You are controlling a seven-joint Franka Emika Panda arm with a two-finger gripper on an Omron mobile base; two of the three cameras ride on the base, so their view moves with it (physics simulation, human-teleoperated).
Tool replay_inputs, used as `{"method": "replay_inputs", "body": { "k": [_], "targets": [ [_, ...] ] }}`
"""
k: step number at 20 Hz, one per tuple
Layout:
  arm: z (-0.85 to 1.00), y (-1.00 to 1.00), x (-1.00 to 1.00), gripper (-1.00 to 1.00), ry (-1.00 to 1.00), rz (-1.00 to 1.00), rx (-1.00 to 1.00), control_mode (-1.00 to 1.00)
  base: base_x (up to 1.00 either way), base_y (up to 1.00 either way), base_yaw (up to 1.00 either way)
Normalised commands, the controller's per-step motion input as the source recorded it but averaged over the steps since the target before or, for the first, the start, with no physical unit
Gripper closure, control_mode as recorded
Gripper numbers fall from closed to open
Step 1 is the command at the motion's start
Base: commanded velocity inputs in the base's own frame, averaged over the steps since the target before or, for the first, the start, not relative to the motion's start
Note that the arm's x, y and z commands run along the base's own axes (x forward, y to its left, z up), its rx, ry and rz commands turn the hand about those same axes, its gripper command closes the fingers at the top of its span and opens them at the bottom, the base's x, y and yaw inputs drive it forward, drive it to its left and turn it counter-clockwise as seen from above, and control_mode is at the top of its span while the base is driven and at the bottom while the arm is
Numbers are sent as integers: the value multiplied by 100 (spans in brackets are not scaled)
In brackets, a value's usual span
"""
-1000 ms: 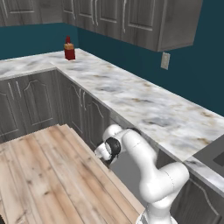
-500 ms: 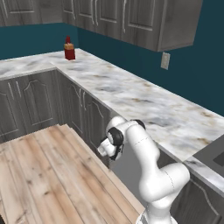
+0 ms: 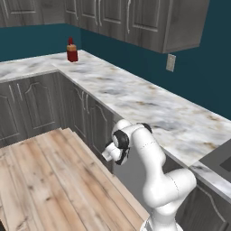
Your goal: Open the dishwasher door and pull out the top rack.
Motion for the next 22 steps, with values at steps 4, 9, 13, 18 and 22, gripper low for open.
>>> {"method": "replay_inputs", "body": {
  "k": [4, 9, 13, 18, 22],
  "targets": [
    [0, -13, 28, 100, 0, 1, 0, -100, 0, 0, 0],
    [0, -4, 3, 100, 1, 0, 0, -100, 0, 0, 0],
    [1, 6, 0, 100, 3, 0, 0, -100, 0, 0, 0],
    [9, 43, -8, 100, 1, 0, 0, -100, 0, 0, 0],
    [6, 66, -24, 100, 4, 0, 0, -100, 0, 0, 0]
  ]
}}
